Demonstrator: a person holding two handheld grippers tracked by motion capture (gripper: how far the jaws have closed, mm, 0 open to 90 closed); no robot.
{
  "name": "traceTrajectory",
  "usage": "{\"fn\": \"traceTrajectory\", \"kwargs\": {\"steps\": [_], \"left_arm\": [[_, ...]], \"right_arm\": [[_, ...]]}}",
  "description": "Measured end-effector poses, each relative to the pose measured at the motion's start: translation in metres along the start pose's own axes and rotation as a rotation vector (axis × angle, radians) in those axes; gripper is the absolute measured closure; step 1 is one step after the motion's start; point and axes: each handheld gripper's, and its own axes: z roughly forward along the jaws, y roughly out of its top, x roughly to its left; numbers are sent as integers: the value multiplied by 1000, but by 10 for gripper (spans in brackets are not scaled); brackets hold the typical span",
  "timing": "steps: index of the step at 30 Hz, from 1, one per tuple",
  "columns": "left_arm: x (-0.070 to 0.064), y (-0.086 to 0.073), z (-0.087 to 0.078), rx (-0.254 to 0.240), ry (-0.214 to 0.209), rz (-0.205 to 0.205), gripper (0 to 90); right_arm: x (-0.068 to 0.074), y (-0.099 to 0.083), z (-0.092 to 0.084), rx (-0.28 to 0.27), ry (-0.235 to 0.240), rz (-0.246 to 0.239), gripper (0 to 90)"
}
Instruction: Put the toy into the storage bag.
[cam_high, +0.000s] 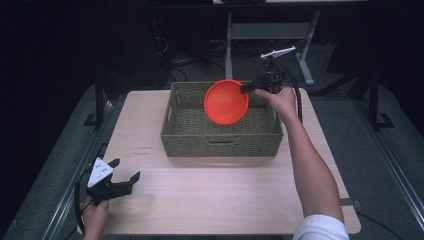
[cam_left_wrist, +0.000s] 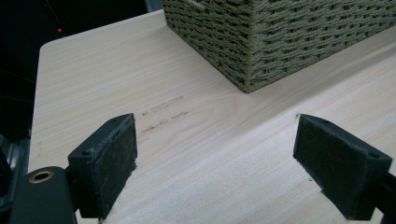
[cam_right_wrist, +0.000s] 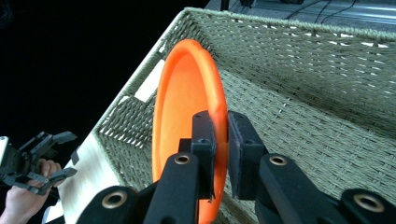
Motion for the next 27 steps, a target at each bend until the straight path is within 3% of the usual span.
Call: {"fn": "traceTrajectory", "kwargs": {"steps": [11,18,22,27], "left_arm": [[1,-1,-3,-4,7,-11,130],[0,-1,-2,0,6,9,130],[0,0,-3,0,5,-6,130],[0,0,-2,-3,5,3,130]], "right_arm": [[-5,-3,18,12,-25,18,814],[-6,-6,28,41,-57,23,814],[-11,-12,31,31,-56,36,814],[-14,-15,35,66,-87,32,811]]}}
